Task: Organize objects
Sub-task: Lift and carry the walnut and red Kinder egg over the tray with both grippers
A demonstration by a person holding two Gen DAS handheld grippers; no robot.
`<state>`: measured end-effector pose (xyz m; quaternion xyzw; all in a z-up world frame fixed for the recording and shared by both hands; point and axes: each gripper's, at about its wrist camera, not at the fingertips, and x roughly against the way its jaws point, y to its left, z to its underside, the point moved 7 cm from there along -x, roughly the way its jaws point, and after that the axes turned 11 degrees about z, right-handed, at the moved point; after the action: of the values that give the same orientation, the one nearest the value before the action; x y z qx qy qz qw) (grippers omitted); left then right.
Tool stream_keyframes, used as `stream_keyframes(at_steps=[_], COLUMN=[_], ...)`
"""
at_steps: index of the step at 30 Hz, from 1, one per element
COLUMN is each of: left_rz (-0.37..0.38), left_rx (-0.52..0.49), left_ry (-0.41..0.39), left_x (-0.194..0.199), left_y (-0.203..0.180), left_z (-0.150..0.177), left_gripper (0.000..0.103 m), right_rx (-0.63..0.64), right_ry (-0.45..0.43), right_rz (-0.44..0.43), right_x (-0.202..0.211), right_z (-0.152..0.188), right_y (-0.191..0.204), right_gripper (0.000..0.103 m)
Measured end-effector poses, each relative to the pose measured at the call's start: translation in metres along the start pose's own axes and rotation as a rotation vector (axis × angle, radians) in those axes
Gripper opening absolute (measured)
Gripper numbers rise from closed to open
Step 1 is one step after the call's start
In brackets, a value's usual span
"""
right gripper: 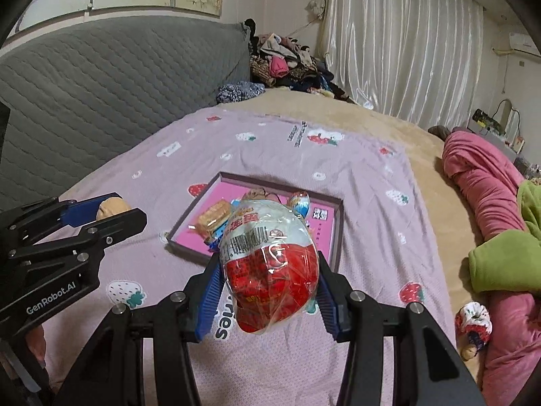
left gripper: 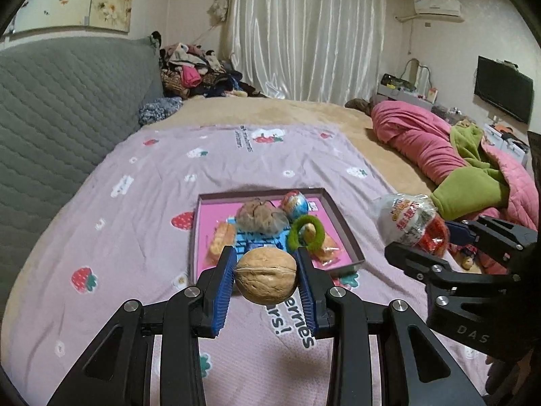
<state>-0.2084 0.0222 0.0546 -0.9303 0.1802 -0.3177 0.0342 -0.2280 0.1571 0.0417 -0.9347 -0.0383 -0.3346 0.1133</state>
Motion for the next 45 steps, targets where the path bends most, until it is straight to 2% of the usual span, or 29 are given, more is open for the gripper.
stream_keyframes(at_steps=[13,24,34,45], left_rz=[-0.021,-0.038,-0.051,-0.067], left_rx=[-0.031,-0.056,-0.067,-0.064], left_ry=[-0.046,-0.045,-0.049,-0.032], left_x=[0.03,0.027,0.01,-0.029], left_y=[-0.003,-0.002,0.011,0.033], left_z=[-0.029,-0.043,-0.068,-0.086], left_gripper=[0.036,0.036,0.036,0.036], right_rx=[-0.008,-0.013,-0.015,-0.029], right_ry=[-0.077,-0.117,-0.128,-0.105], right_rz=[0.004,-0.006,-0.003,-0.017], right_x=[0.039,0.051,0.038,-0.004], right_z=[-0.024,-0.042,-0.061,-0.074], right_y=[-0.003,-0.004,-0.009,-0.006], right_gripper=[0.051,0.051,0.051,0.051])
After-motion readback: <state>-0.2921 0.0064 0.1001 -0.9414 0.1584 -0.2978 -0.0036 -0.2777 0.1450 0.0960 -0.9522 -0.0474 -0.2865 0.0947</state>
